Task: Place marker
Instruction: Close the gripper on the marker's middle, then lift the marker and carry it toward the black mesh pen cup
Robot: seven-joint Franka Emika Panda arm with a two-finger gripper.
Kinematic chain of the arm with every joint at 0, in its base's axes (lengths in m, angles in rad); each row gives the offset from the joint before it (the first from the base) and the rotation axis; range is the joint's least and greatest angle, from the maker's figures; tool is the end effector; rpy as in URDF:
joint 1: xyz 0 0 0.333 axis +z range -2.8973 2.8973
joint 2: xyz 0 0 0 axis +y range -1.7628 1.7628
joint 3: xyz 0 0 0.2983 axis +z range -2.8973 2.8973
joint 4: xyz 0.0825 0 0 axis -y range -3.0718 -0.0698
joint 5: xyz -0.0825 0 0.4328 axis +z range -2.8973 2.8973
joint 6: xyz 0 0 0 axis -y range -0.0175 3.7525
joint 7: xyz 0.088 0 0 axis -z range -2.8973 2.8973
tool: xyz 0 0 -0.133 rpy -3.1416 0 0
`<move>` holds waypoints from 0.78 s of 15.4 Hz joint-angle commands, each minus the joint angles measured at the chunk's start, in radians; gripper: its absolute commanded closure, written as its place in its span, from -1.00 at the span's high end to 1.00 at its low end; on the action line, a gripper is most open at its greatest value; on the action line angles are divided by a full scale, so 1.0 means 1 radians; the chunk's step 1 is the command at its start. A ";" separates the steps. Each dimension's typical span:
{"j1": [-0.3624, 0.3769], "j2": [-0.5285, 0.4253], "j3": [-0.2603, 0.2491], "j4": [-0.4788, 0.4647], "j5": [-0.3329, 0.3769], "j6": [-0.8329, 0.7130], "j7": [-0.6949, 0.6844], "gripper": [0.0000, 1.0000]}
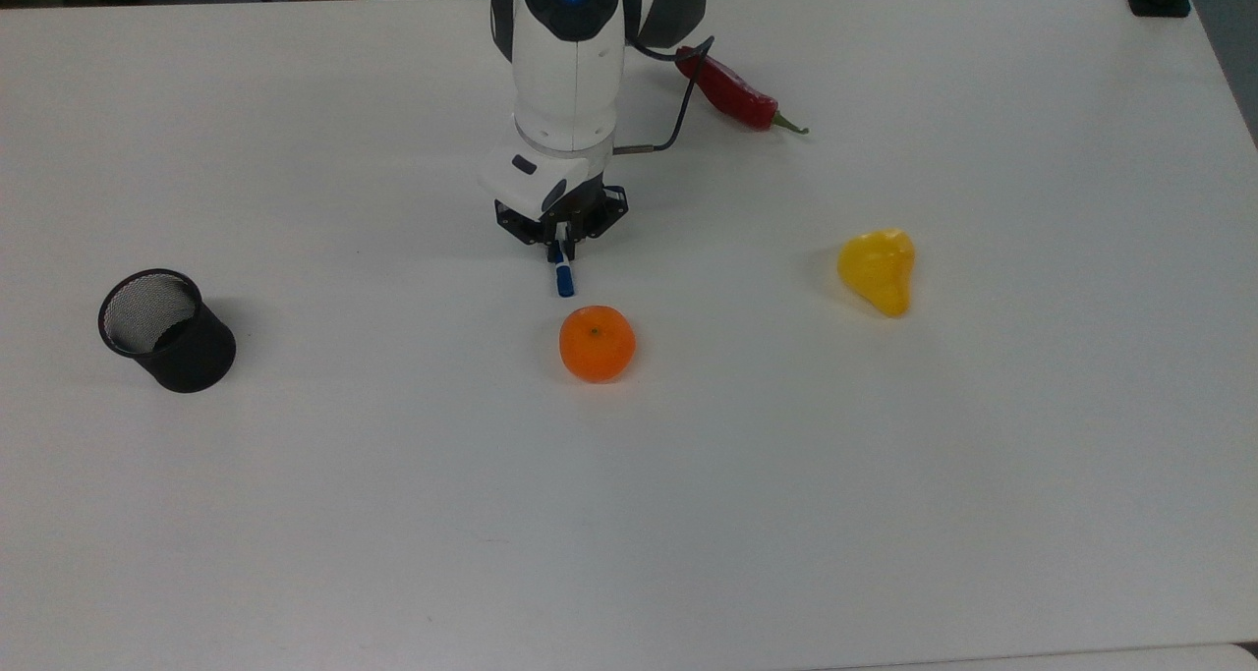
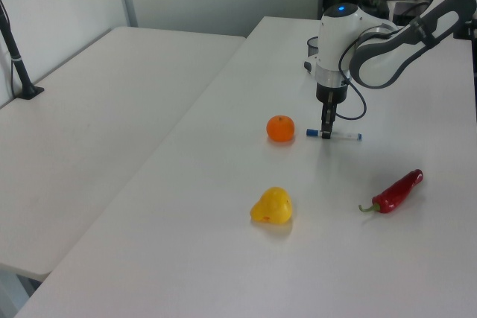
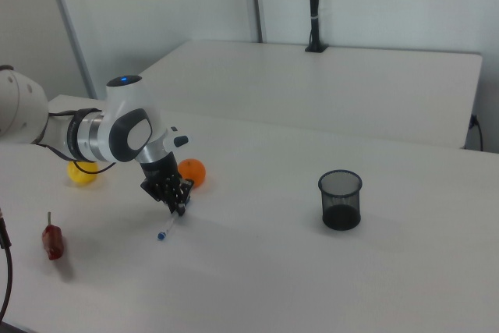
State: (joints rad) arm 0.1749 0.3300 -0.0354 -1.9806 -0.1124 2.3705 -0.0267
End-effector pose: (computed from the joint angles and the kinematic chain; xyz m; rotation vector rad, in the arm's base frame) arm 0.6401 0.0866 0.2304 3.0282 0.3755 0.0989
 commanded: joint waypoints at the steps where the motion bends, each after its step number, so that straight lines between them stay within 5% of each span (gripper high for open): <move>1: 0.005 -0.025 -0.001 -0.026 -0.030 0.018 0.042 -1.00; 12: -0.031 -0.213 -0.003 0.041 -0.010 -0.236 0.057 -1.00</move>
State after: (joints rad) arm 0.1554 0.1965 -0.0372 -1.9633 -0.1127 2.2403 0.0077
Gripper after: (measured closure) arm 0.837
